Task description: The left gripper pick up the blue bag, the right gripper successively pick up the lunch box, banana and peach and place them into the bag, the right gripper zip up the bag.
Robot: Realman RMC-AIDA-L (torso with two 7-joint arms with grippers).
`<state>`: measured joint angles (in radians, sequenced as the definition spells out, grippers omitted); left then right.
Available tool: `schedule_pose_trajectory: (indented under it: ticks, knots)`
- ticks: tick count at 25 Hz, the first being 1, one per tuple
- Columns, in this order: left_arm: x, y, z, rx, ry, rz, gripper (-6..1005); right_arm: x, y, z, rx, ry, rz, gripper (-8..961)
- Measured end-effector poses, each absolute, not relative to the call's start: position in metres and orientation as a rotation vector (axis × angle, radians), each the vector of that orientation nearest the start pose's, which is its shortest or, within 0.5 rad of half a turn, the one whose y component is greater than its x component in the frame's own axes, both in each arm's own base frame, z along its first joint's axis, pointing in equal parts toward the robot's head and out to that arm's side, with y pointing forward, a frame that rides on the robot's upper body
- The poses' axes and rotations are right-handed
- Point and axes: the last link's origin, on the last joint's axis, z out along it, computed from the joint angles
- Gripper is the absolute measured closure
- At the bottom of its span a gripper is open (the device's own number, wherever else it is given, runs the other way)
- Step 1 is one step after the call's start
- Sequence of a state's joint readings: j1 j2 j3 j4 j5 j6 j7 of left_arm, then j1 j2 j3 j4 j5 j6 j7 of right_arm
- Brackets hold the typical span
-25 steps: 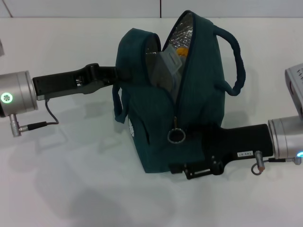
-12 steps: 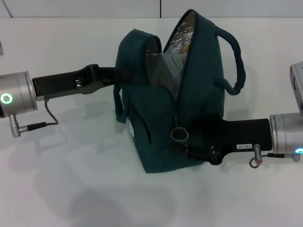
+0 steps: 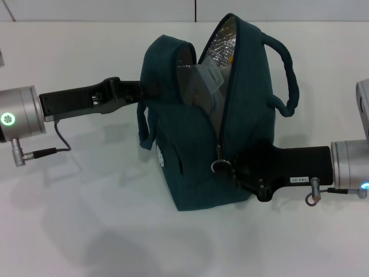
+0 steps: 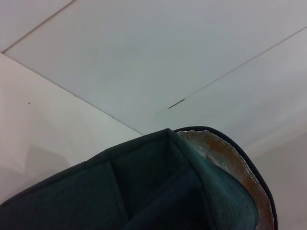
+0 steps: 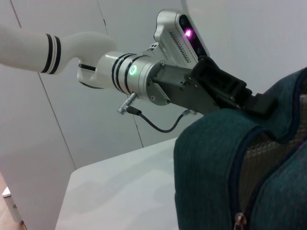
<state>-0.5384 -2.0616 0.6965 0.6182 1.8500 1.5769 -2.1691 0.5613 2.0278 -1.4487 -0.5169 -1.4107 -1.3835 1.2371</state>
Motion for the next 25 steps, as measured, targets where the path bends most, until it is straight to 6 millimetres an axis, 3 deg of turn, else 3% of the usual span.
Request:
schedule_pose_trajectory:
  ticks: [7,13,20,25]
  knots:
    - [-0.249,0.338,0.01,-2.384,-1.715,-1.055,950,0.219,0.313,-0.067,-2.962,0.406,0.768,943]
    - [-0.251,0.336,0.011,-2.378,-1.721,-1.055,949,0.228,0.307,-0.053,-2.869,0.44,0.875,947]
    - [-0.25,0.335,0.01,-2.404,-1.684,-1.053,945,0.215,0.295,-0.037,-2.798,0.209,1.066,946]
    - [-0.241,0.334,0.006,-2.49,-1.634,-1.039,943,0.2,0.297,-0.034,-2.788,0.099,1.141,946]
